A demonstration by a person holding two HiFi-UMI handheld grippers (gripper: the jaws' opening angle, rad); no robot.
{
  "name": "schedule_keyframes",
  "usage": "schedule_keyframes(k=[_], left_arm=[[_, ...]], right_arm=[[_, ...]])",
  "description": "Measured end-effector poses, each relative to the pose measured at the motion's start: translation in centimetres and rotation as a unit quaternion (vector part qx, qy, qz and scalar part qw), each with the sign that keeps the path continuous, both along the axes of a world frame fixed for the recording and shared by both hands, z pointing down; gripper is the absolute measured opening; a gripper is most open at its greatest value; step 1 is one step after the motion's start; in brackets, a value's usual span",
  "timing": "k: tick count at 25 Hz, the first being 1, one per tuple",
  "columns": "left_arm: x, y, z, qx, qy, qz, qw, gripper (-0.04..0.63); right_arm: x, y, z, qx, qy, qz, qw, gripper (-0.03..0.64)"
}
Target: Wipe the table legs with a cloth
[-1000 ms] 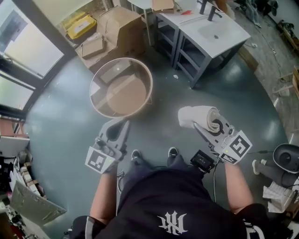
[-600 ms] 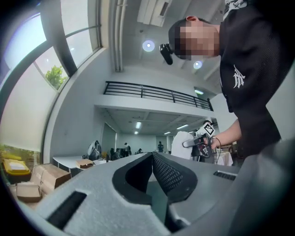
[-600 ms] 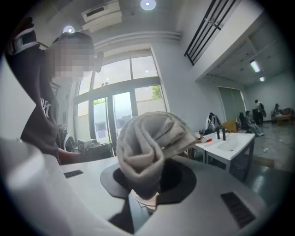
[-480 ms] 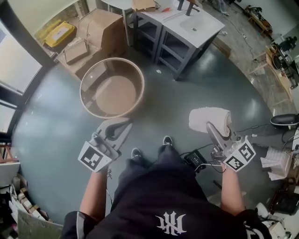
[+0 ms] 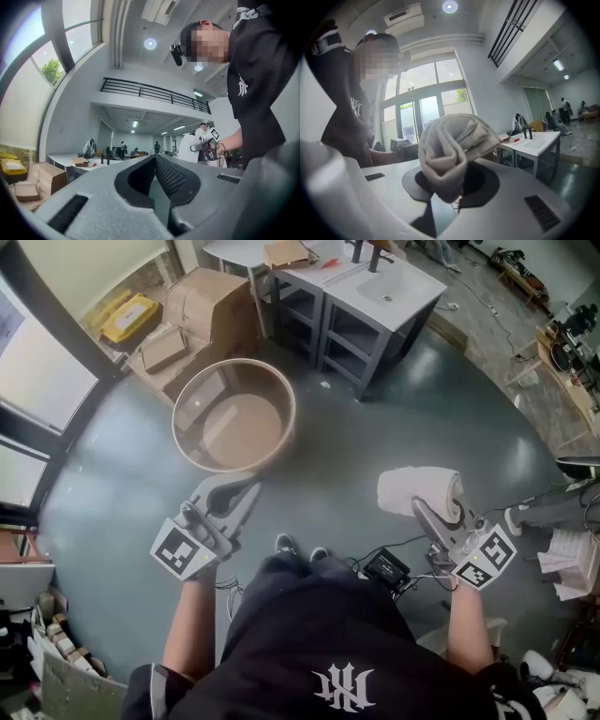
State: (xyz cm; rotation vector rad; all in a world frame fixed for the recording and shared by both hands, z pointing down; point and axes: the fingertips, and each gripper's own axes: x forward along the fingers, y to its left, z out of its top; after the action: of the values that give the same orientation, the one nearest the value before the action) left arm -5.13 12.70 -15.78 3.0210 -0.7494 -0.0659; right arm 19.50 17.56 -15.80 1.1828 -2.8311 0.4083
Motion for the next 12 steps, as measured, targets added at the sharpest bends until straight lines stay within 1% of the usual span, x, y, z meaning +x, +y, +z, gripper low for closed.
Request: schedule_keyframes(k=[3, 6, 9, 12], left_arm=[[0.5, 2.6, -0.9, -0.009, -0.019, -0.006, 0.9998, 0.006], [1.8, 5.8, 0.2, -0.020, -0.036, -0.007, 0.9991, 0.006], [3.6, 8.7, 1.7, -0.036, -0.060, 0.009, 0.9975, 0.006], [4.8, 10.2, 2.6, -0.040, -0.076, 0.036, 0.9956, 0.006]], right_arm=[[0.1, 1.8, 0.5, 0.002, -0.033, -0.024, 0.999, 0.077], [0.9, 3.8, 1.9, 0.004, -0.050, -0.046, 0.998, 0.077], [2.5, 5.6, 3.4, 0.000, -0.064, -0.043, 0.997, 0.077], [3.3, 6.8, 4.1, 0.005, -0.074, -0.028, 0.997, 0.077]])
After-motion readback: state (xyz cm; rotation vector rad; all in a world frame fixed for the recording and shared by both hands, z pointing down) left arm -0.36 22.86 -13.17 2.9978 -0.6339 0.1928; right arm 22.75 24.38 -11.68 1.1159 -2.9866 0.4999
